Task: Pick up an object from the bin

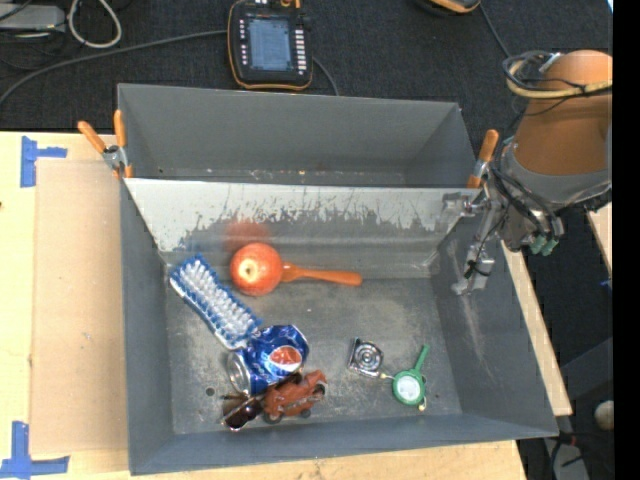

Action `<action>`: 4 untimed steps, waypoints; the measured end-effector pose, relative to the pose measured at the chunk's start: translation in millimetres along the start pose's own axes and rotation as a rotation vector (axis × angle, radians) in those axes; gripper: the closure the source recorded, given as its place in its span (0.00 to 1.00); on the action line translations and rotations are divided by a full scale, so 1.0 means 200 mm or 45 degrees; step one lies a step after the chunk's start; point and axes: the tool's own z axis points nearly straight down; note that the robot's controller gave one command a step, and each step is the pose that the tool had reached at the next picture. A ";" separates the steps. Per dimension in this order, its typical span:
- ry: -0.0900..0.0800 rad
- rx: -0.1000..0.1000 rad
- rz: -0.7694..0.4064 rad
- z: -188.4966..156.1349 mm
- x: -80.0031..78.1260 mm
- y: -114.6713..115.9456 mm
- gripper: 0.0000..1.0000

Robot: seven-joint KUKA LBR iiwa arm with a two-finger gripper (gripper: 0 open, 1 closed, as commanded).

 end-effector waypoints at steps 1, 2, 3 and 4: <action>-0.010 0.002 -0.006 -0.03 -0.01 0.01 0.00; -0.007 0.001 -0.066 0.61 0.43 0.24 0.00; -0.020 0.003 0.053 0.42 0.55 0.26 0.00; 0.012 -0.005 0.136 0.59 0.64 0.50 0.00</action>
Offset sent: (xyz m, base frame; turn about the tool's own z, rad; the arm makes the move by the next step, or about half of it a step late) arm -0.1019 0.0575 -0.1439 -0.0604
